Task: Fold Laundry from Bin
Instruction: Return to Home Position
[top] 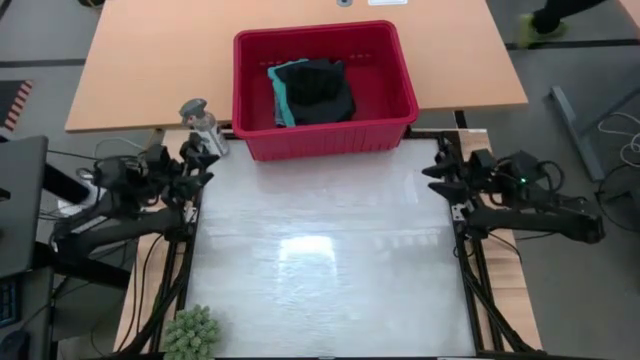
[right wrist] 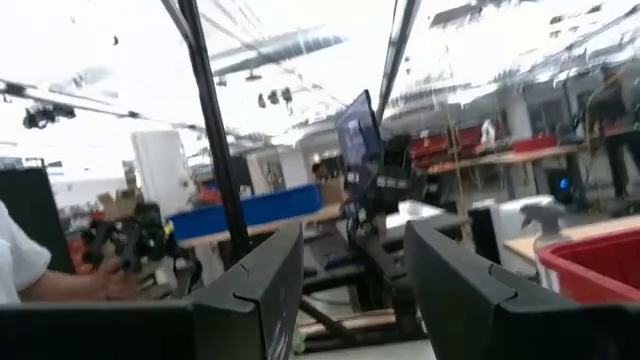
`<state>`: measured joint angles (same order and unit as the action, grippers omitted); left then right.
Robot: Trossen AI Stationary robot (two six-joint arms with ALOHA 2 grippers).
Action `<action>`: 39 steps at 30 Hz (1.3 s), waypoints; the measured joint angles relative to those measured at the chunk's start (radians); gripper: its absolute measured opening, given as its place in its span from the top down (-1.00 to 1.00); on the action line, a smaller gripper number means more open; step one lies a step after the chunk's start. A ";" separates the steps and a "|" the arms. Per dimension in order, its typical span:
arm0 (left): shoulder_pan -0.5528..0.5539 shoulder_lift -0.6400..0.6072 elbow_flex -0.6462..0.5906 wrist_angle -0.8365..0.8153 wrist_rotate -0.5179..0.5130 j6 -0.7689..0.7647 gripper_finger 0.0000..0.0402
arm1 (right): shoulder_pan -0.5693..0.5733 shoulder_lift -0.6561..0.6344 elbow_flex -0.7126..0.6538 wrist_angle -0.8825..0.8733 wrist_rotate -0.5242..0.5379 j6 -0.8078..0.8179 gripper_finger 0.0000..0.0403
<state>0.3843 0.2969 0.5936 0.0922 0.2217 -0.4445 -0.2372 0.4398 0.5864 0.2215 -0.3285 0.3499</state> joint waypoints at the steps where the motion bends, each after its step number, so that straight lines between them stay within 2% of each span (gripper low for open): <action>1: 0.000 -0.032 -0.030 0.014 -0.001 -0.008 -0.30 | 0.004 -0.031 -0.023 0.004 0.012 0.000 0.00; 8: 0.000 -0.184 -0.145 -0.018 -0.015 0.023 -0.30 | 0.043 -0.183 -0.160 -0.002 0.044 0.002 0.00; 15: 0.000 -0.215 -0.250 -0.060 -0.025 0.065 -0.30 | 0.089 -0.261 -0.313 0.027 0.086 -0.026 0.00; 18: 0.000 -0.215 -0.318 -0.015 -0.024 0.043 -0.30 | 0.105 -0.282 -0.380 0.078 0.120 -0.027 0.00; 25: -0.041 -0.215 -0.452 0.132 -0.031 -0.006 -0.30 | 0.135 -0.317 -0.484 0.197 0.124 -0.037 0.00; 34: -0.246 -0.215 -0.581 0.257 -0.263 0.064 -0.30 | 0.173 -0.317 -0.543 0.222 0.123 -0.120 0.00; 39: -0.356 -0.214 -0.583 0.225 -0.416 0.114 -0.30 | 0.165 -0.317 -0.578 0.208 0.124 -0.135 0.00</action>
<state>0.0279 0.0826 0.0109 0.3168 -0.1945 -0.3304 -0.0718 0.1228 0.0088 0.4298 -0.2048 0.2152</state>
